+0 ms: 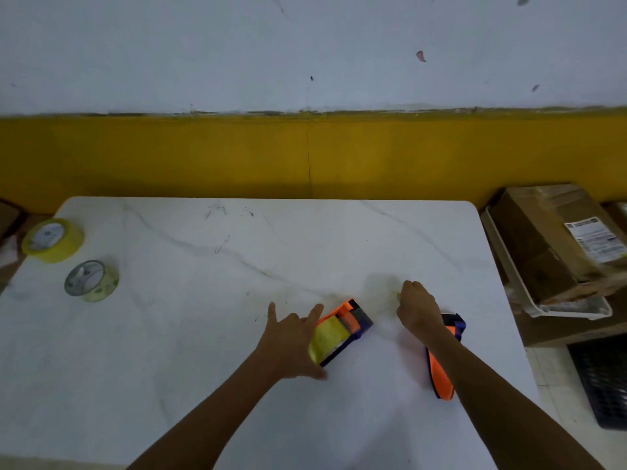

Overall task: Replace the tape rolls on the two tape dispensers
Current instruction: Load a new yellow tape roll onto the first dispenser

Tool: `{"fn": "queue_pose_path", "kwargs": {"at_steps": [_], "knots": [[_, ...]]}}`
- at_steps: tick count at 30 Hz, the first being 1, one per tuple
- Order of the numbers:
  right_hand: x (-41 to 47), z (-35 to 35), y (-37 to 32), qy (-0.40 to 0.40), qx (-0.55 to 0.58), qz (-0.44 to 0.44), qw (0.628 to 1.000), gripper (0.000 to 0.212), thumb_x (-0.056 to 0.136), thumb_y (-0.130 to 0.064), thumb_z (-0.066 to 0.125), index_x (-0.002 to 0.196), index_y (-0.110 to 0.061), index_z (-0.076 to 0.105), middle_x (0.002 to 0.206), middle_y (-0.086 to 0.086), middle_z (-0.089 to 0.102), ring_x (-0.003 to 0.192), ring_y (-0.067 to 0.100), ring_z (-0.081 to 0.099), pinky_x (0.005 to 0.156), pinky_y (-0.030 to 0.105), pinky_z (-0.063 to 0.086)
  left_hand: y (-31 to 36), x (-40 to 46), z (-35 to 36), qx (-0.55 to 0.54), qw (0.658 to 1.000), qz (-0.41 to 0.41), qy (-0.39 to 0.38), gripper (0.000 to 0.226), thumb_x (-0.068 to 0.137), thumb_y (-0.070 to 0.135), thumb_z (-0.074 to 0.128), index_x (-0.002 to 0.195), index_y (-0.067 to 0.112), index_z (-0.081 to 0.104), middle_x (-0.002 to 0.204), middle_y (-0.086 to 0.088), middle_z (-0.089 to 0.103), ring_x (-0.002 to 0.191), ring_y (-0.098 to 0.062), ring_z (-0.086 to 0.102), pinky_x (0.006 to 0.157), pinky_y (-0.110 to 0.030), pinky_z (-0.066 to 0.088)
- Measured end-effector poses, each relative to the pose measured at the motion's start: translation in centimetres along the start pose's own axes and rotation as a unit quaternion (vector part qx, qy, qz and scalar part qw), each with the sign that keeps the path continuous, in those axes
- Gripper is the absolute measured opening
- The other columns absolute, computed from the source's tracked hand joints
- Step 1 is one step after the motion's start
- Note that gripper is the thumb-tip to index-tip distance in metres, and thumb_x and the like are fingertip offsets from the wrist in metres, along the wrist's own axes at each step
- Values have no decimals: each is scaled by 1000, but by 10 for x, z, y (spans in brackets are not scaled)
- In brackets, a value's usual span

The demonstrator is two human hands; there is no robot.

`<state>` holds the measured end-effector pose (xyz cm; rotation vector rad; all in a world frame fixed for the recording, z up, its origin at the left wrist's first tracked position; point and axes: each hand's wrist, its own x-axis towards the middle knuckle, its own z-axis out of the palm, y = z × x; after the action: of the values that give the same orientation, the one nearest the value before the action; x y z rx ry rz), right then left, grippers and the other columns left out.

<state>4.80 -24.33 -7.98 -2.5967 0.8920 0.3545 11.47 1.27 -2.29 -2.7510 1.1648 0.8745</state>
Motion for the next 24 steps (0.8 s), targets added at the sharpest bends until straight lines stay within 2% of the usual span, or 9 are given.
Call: {"fn": "queue_pose_path", "kwargs": {"at_steps": [2,6,9,11,12,13,15,21,24], "knots": [[2,-2,-3,7,-1,-6,1000,21,83,5,45,103,2,51,109,19,56,95,37,59,68,32,36,4,1,-3,-40,999,-20,-1,120,60,86,52,151,20,11,127,-7,61,129,-22,49,117,-60,-4],[6,-7,-8,39,-25,-20,999,21,84,5,45,103,1,52,108,17,55,93,35,58,65,33,36,8,8,-4,-27,1000,-2,0,102,62,90,42,135,20,36,103,-3,69,110,-22,61,117,-59,-4],[8,-4,-8,51,-33,-28,998,20,85,5,45,104,1,52,108,17,55,93,34,58,65,33,36,5,11,4,-32,999,0,4,82,66,80,50,124,23,42,98,-1,69,102,-22,63,117,-54,14],[9,0,-9,61,-25,-34,997,18,86,4,46,103,1,52,108,18,56,91,35,59,64,33,36,3,8,5,-46,999,4,18,61,71,66,59,113,23,45,95,-1,68,91,-25,65,96,-39,41],[9,2,-9,68,-22,-37,997,17,87,3,46,103,1,53,107,18,56,90,35,59,63,33,36,2,6,4,-48,999,9,13,55,72,58,63,110,22,46,96,-2,67,87,-26,65,80,-32,43],[10,3,-9,72,-22,-38,996,16,88,3,45,102,1,53,106,18,56,89,35,58,63,33,35,1,5,3,-44,999,15,0,54,72,50,66,112,20,45,100,-3,66,88,-27,65,71,-28,40],[11,4,-9,73,-24,-38,996,16,88,3,45,102,1,52,105,17,55,88,34,58,63,34,35,1,3,2,-37,999,19,-24,61,69,42,69,119,19,43,107,-5,64,91,-28,64,68,-28,39],[16,1,0,73,-21,-3,997,18,86,5,46,102,2,52,106,19,55,91,36,58,64,34,37,-5,0,3,-51,998,23,-41,64,67,35,73,120,20,40,110,-5,62,92,-28,64,67,-29,41],[20,-3,6,63,-37,10,997,18,87,2,47,104,2,52,108,19,56,97,35,56,66,33,36,-11,1,1,-52,997,32,-38,61,68,31,74,118,19,41,110,-5,63,97,-29,64,74,-29,40]]}}
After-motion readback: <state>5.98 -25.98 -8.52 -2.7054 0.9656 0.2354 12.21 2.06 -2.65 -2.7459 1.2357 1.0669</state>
